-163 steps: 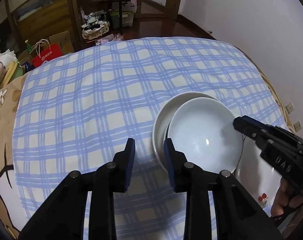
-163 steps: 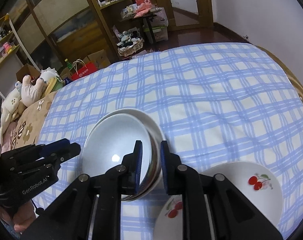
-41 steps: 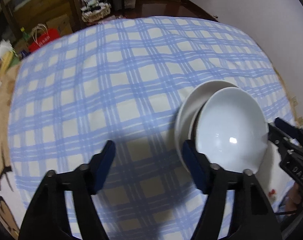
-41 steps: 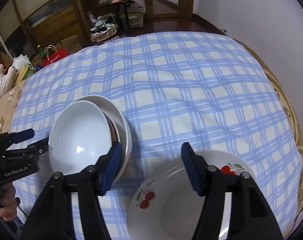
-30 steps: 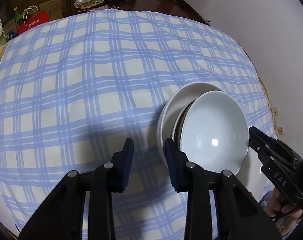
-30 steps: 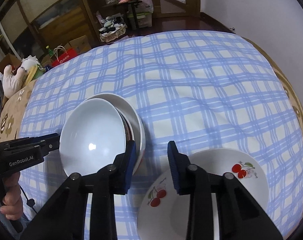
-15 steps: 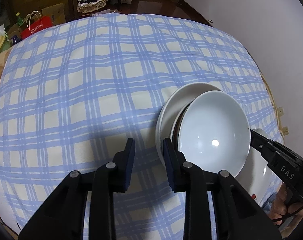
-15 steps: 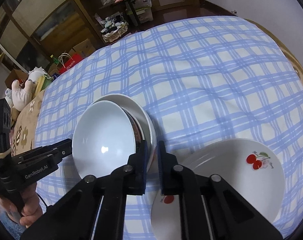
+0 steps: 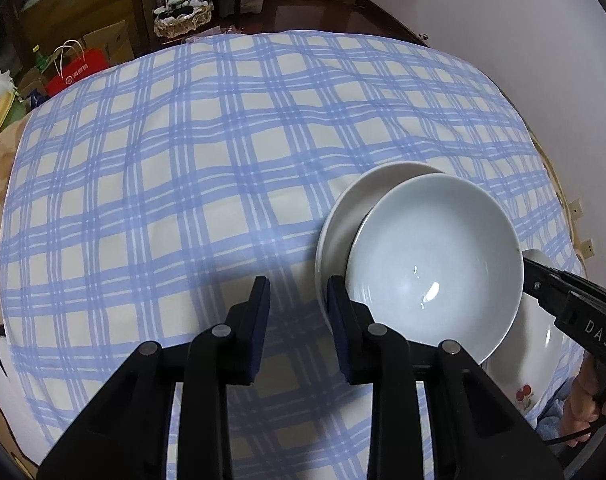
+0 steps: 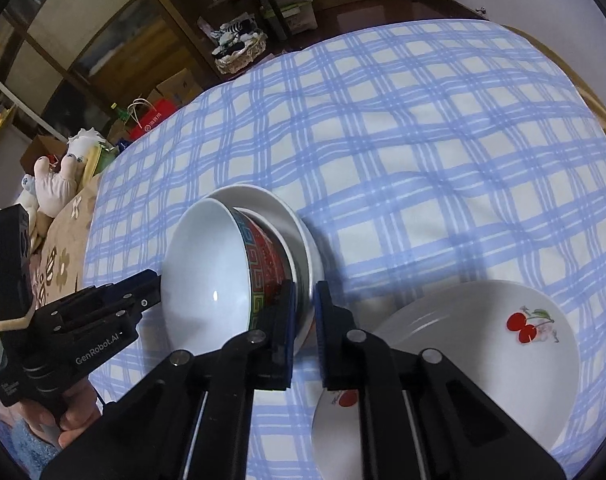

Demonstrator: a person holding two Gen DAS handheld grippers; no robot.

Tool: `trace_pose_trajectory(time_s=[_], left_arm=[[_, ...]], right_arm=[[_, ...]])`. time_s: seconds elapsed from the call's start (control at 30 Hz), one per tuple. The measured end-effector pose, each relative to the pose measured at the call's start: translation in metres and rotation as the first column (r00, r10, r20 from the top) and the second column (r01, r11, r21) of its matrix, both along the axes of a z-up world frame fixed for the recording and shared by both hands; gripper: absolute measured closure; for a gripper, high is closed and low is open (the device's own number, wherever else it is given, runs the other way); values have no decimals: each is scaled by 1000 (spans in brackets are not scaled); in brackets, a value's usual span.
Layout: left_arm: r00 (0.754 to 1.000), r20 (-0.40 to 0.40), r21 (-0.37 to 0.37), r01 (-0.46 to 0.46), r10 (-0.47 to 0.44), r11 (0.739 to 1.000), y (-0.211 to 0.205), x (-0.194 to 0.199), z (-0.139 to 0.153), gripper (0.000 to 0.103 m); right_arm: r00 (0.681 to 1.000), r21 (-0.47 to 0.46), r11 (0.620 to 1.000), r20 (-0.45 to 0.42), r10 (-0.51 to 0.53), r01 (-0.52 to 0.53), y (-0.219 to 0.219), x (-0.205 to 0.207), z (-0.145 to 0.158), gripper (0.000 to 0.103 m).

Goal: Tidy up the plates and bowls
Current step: 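Lift the nested bowl stack off the cloth with both tools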

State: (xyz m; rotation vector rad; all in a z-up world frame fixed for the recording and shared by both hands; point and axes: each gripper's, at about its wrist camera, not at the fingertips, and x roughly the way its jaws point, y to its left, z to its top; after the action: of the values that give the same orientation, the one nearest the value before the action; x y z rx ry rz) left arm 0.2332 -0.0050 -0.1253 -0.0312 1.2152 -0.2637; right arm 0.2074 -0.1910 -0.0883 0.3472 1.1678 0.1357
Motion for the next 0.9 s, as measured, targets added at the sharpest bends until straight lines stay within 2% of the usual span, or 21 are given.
trace_pose_trajectory(time_s=[0.13, 0.37, 0.53, 0.9], left_arm=[[1000, 2, -1, -2, 2, 1000, -1, -1, 1, 73], [1000, -25, -34, -18, 17, 999, 5, 0, -1, 72], [1000, -26, -30, -18, 17, 999, 6, 0, -1, 71], [1000, -15, -34, 7, -7, 999, 0, -1, 1, 74]], right_arm=[[999, 42, 999, -15, -31, 31, -3, 1, 0, 91], [1000, -17, 1000, 13, -26, 26, 0, -3, 8, 91], [1000, -3, 1000, 16, -23, 23, -3, -2, 8, 91], [1000, -139, 990, -1, -15, 15, 7, -3, 1, 91]])
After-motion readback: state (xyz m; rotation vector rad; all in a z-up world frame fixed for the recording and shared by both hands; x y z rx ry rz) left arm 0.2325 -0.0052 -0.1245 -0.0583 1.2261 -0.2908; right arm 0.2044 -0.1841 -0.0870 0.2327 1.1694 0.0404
